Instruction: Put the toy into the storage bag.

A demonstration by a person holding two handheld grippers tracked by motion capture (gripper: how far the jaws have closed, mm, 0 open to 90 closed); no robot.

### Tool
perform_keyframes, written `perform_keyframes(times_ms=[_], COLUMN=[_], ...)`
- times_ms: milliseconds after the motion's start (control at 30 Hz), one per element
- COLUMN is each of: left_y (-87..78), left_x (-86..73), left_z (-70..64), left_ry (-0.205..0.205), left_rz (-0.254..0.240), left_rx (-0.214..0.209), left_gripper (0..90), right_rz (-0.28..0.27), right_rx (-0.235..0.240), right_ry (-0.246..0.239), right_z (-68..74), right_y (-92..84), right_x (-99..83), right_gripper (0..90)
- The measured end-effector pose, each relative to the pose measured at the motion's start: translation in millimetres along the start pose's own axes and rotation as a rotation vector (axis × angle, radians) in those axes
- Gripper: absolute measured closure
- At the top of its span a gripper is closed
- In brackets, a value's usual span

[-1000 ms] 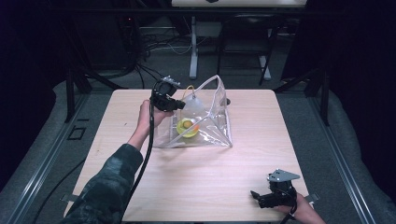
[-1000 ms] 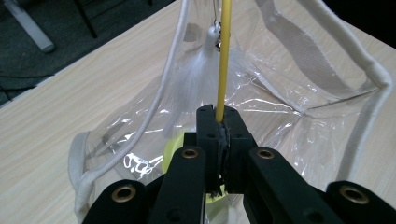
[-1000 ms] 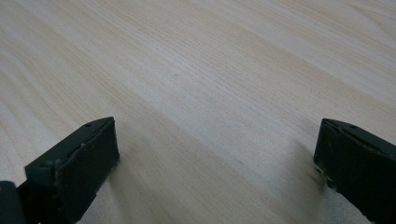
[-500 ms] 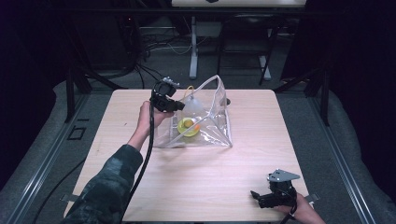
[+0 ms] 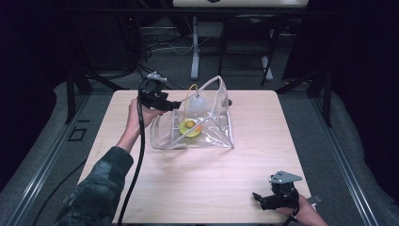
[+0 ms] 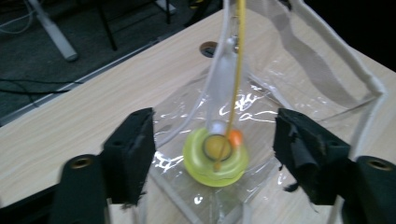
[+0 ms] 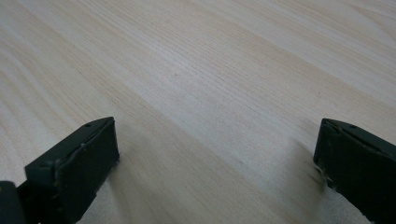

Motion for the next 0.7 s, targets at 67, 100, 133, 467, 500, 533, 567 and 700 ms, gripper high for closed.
perform_keyframes(times_ms=[67,100,133,467,500,533,567,700], left_y=[-4.4,-6.4,-8.7,-33.4,-35.3,-36.7,-38.7,-45.3], left_x=[-1.9,-2.6,-3.5,-18.9,-22.1,-24.4,-27.3,-40.9], left_z=[7.3,10.5,13.8,39.1,41.6,43.4,46.5,56.9], left_ry=[-0.018,-0.030,-0.035,-0.090,-0.094,-0.103,-0.116,-0.135], left_rz=[-0.003,-0.011,-0.013,-0.049,-0.048,-0.051,-0.058,-0.065], left_rx=[0.015,0.019,0.024,0.095,0.096,0.098,0.108,0.127], left_gripper=[22.2,19.4,17.8,0.2,0.1,0.0,0.0,0.0], right_rz=[0.000,0.002,0.002,0.003,0.003,0.003,0.003,0.003], right_rx=[0.000,-0.005,-0.005,-0.005,-0.005,-0.005,-0.005,-0.005], right_ry=[0.000,-0.003,-0.003,-0.003,-0.003,-0.003,-0.003,-0.003], right_z=[0.0,-0.6,-0.6,-0.6,-0.6,-0.6,-0.6,-0.6], right_y=[0.0,0.0,0.0,-0.1,-0.1,-0.1,-0.1,-0.1], right_x=[0.0,-0.2,-0.2,-0.2,-0.2,-0.2,-0.2,-0.2], right_gripper=[0.0,0.0,0.0,0.0,0.0,0.0,0.0,0.0])
Point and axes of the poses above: each handheld gripper's, and its own axes: y roughly forward along the jaws, x roughly out of its top, z roughly to its left, the point moved 9 cm from there along y, roughly forward along the jaws, and after that the axes turned 2 degrees about -x, right-handed, at the moved point
